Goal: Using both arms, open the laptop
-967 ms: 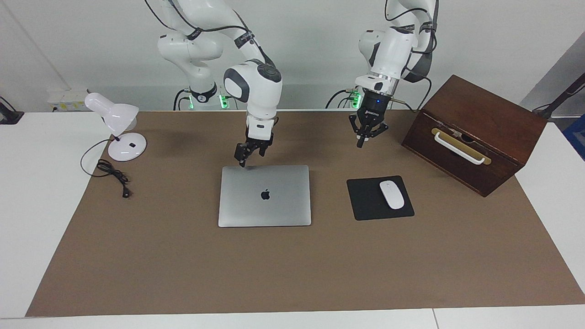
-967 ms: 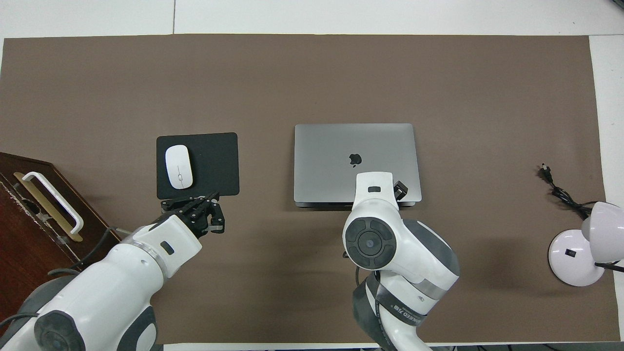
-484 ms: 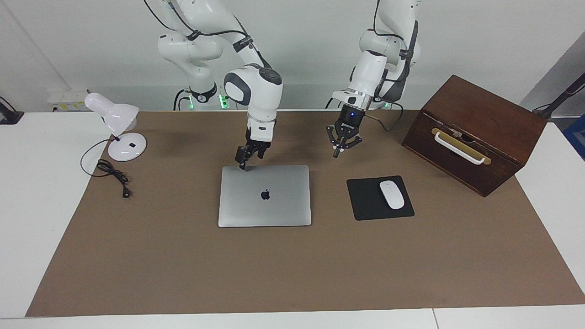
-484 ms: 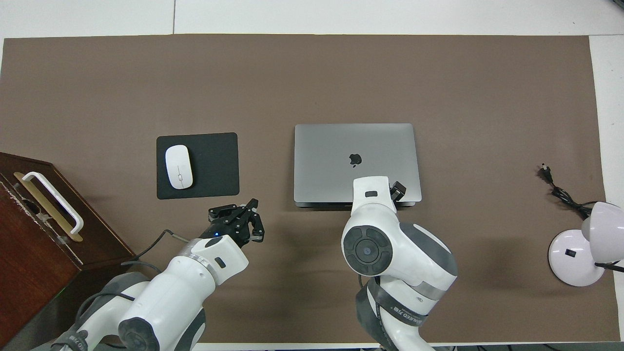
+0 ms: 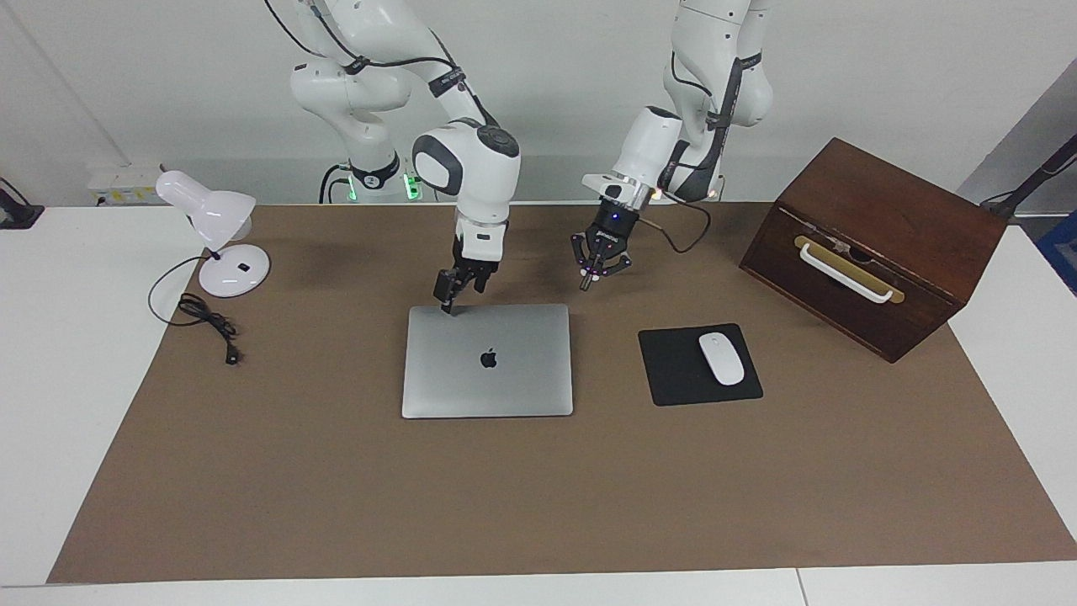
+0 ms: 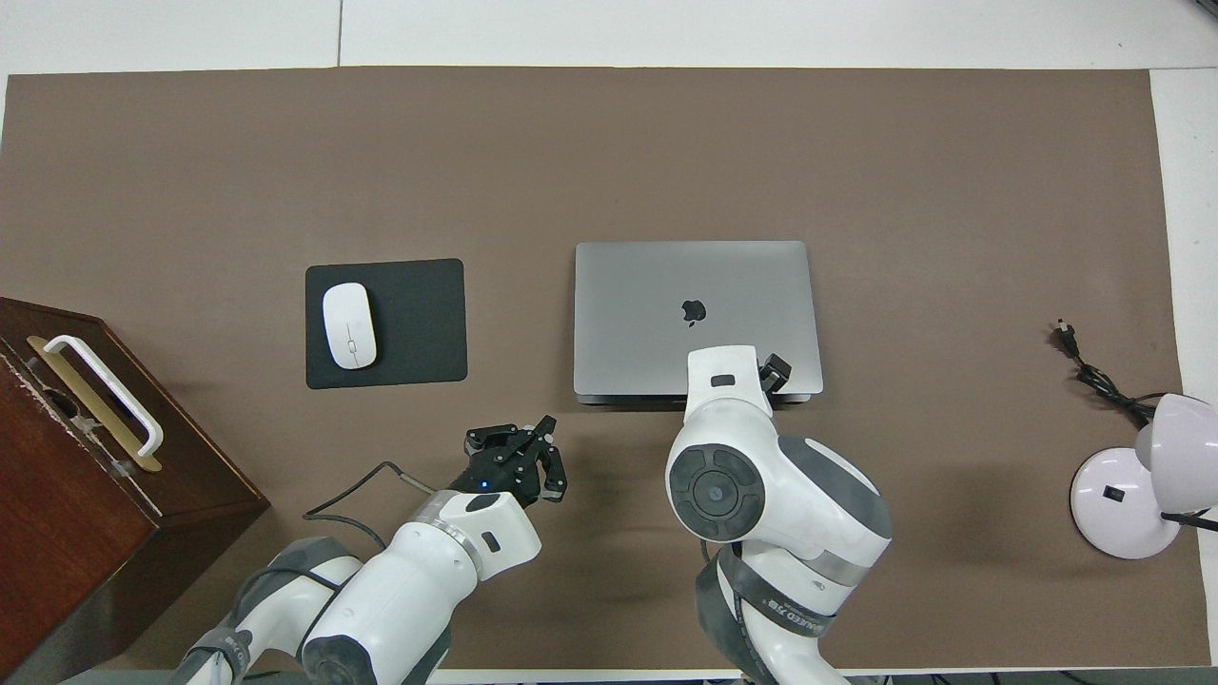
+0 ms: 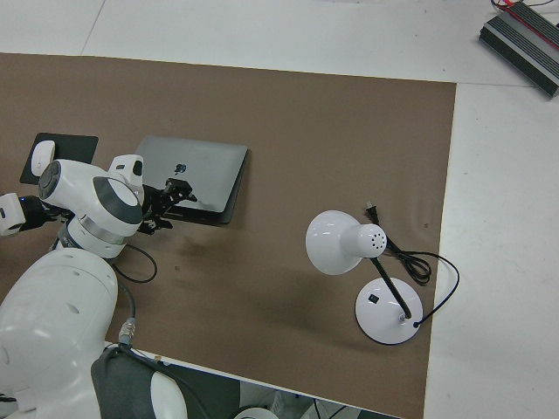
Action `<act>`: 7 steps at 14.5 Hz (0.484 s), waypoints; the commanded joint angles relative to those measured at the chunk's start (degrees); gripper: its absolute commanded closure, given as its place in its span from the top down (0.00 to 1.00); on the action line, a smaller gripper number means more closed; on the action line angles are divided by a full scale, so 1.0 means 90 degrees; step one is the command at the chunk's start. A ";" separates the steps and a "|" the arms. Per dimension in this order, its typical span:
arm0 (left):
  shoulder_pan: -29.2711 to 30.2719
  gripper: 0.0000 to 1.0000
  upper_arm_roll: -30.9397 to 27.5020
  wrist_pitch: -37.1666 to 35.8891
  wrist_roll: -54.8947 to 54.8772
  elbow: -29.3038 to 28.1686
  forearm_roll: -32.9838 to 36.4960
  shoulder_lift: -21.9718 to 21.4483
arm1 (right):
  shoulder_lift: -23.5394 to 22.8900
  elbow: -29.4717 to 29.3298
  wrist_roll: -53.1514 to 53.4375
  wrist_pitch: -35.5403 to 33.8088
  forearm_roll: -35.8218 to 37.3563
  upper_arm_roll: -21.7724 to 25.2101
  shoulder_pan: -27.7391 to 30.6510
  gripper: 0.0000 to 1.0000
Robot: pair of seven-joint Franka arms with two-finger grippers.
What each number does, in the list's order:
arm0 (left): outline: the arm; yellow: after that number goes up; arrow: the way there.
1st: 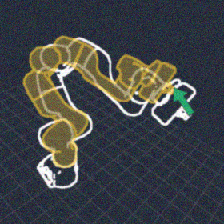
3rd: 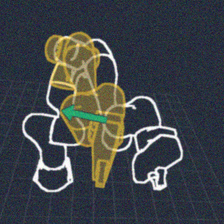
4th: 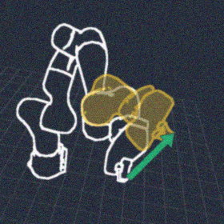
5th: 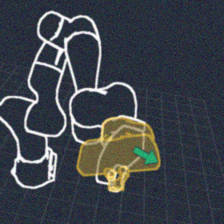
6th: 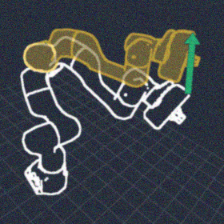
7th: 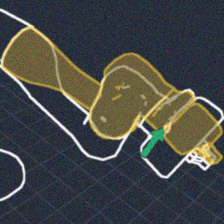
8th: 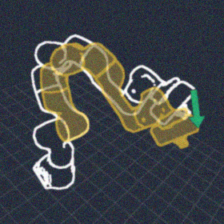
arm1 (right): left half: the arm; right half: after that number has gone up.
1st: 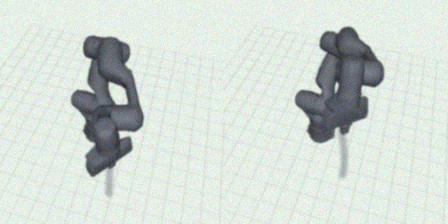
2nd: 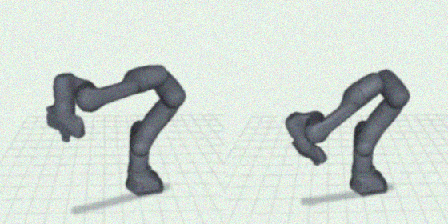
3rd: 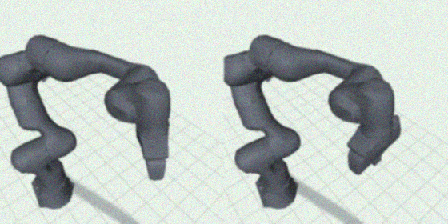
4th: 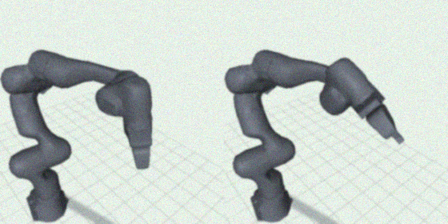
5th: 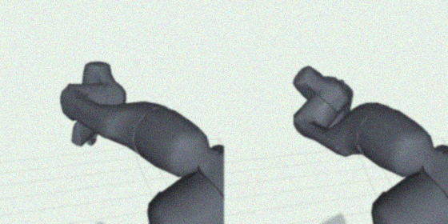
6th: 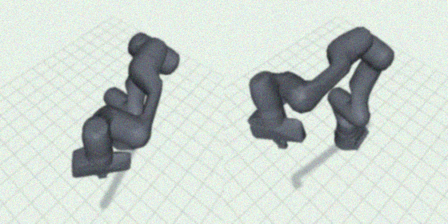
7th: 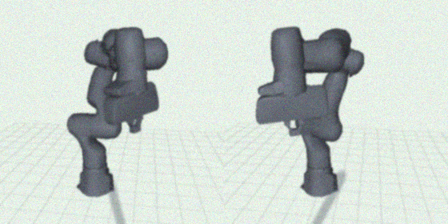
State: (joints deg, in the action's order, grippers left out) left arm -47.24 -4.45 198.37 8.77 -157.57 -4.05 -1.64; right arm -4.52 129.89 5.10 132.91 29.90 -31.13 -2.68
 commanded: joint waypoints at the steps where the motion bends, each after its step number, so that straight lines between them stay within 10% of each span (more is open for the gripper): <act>1: -0.0512 0.00 -0.0091 0.0264 0.0031 0.0007 -0.0572 0.0221 | -0.0065 0.0060 0.0136 0.0232 0.0242 -0.0066 0.0073 1.00; 7: -0.0542 0.00 -0.0101 0.0273 0.0050 0.0759 -0.0673 0.1070 | -0.0143 0.0060 0.0136 0.0330 0.0252 -0.0066 0.0083 1.00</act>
State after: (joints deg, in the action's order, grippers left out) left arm -50.98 -4.63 199.31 8.86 -153.65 -8.98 4.28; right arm -5.26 129.92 5.10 134.25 30.54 -31.13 -2.68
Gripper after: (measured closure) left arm 0.991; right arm 0.000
